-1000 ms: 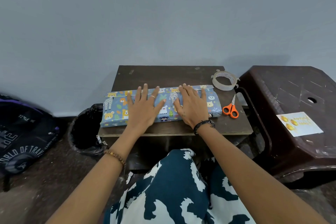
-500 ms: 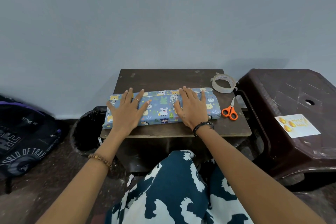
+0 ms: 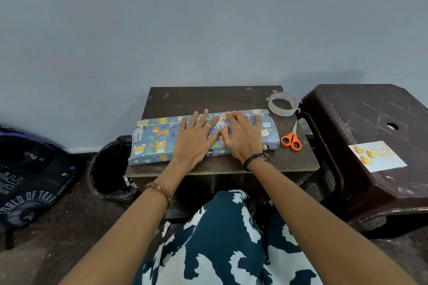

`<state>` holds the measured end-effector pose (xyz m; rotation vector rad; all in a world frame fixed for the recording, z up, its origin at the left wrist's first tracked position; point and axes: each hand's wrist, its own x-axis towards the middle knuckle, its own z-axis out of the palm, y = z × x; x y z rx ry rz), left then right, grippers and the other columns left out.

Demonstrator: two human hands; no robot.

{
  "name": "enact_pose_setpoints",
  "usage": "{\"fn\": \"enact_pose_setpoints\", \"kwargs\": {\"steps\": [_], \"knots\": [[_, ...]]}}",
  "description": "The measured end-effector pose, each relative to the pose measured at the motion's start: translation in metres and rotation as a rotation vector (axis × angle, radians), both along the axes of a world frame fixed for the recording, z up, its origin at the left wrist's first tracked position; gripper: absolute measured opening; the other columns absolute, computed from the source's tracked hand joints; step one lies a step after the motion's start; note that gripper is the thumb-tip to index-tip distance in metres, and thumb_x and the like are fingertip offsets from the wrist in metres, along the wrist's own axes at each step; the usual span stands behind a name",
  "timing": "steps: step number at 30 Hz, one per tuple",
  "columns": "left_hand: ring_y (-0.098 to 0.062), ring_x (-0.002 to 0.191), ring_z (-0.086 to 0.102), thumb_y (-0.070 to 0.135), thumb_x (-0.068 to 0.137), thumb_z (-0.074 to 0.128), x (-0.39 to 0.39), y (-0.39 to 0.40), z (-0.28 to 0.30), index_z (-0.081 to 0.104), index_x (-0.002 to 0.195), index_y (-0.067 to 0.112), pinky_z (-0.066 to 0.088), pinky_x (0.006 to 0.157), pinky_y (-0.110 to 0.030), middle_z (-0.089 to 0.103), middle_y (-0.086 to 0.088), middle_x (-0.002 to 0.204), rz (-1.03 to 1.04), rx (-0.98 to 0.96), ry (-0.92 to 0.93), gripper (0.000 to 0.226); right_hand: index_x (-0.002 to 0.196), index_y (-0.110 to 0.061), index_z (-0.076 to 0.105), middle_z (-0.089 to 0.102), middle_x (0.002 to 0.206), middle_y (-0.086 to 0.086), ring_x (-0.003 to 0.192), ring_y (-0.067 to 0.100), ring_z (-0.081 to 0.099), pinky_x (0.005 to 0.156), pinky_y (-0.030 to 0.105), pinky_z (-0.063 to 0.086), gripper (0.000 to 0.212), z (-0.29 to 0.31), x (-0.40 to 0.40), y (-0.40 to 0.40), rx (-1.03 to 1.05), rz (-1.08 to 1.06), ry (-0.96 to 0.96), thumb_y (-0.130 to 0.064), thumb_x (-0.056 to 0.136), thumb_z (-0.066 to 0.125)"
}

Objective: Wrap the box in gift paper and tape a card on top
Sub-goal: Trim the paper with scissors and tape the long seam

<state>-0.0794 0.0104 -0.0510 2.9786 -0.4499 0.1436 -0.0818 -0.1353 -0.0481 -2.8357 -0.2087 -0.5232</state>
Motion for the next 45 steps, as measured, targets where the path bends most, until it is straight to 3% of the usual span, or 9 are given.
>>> {"fn": "enact_pose_setpoints", "kwargs": {"steps": [5,8,13,18,26,28,31,39,45], "knots": [[-0.022,0.145,0.008,0.051,0.098,0.012,-0.005,0.0,0.001,0.014,0.148,0.032,0.003,0.116,-0.042,0.012,0.001,0.157,-0.003,0.045,-0.014,0.054,0.106,-0.01,0.061,0.062,0.106,0.004,0.101,0.021,0.059,0.1,0.055,0.031,0.046,-0.001,-0.002,0.001,0.026,-0.001,-0.022,-0.035,0.085,0.028],[-0.02,0.145,0.005,0.044,0.101,0.017,-0.006,-0.001,0.002,0.013,0.149,0.031,0.002,0.116,-0.042,0.008,0.003,0.158,0.001,0.046,0.0,0.051,0.12,-0.009,0.053,0.055,0.124,0.007,0.118,0.023,0.05,0.108,0.057,0.02,0.041,0.005,-0.006,0.008,-0.051,-0.032,0.06,-0.028,0.094,0.028],[-0.02,0.145,0.004,0.04,0.101,0.016,-0.007,-0.001,0.004,0.012,0.149,0.027,0.002,0.116,-0.043,0.006,0.003,0.158,-0.007,0.047,0.013,0.05,0.146,-0.012,0.026,0.026,0.154,0.002,0.143,0.014,0.019,0.116,0.043,0.001,0.082,-0.002,-0.027,0.016,-0.016,0.081,0.153,-0.043,0.081,-0.012],[-0.02,0.145,0.005,0.041,0.101,0.017,-0.008,0.0,0.005,0.011,0.15,0.027,0.003,0.116,-0.043,0.008,0.003,0.158,-0.022,0.044,0.005,0.05,0.149,-0.014,0.018,0.015,0.157,0.001,0.145,0.013,0.008,0.116,0.044,-0.002,0.056,-0.006,-0.032,-0.017,0.009,-0.061,0.234,-0.041,0.1,0.024],[-0.021,0.145,0.007,0.041,0.101,0.017,-0.007,0.0,0.007,0.012,0.149,0.027,0.005,0.117,-0.043,0.01,0.002,0.157,-0.03,0.049,-0.002,0.05,0.141,-0.005,0.031,0.034,0.148,0.012,0.14,0.024,0.024,0.115,0.043,0.009,0.051,0.002,-0.027,-0.041,0.127,-0.209,0.224,-0.036,0.101,0.031],[-0.021,0.145,0.007,0.041,0.101,0.017,-0.008,0.001,0.007,0.011,0.149,0.028,0.006,0.117,-0.043,0.01,0.002,0.157,-0.032,0.049,-0.006,0.05,0.125,-0.004,0.05,0.053,0.127,0.014,0.122,0.029,0.046,0.105,0.04,0.029,0.036,0.005,-0.023,-0.048,0.208,-0.179,0.122,-0.026,0.1,0.035],[-0.021,0.145,0.006,0.041,0.101,0.017,-0.009,0.002,0.005,0.009,0.149,0.028,0.005,0.117,-0.043,0.009,0.002,0.158,-0.034,0.055,-0.006,0.051,0.108,-0.005,0.06,0.059,0.107,0.013,0.1,0.03,0.054,0.083,0.039,0.041,0.028,0.011,-0.007,-0.063,0.233,-0.239,0.033,-0.017,0.099,0.036],[-0.02,0.145,0.006,0.045,0.1,0.016,-0.006,0.002,-0.001,0.01,0.149,0.03,0.003,0.117,-0.041,0.01,0.002,0.157,-0.03,0.023,-0.035,0.052,0.109,-0.008,0.063,0.061,0.116,0.01,0.11,0.027,0.053,0.091,0.036,0.04,0.025,0.019,0.063,-0.102,0.13,-0.345,0.063,-0.009,0.09,0.048],[-0.02,0.145,0.009,0.054,0.084,-0.011,-0.005,0.003,-0.005,0.01,0.149,0.031,0.005,0.116,-0.042,0.012,0.003,0.157,-0.026,0.038,-0.054,0.072,0.127,-0.001,0.049,0.055,0.122,0.016,0.111,0.026,0.051,0.087,0.03,0.037,0.036,0.006,0.082,-0.1,0.042,-0.323,0.129,-0.01,0.092,0.049]]}}
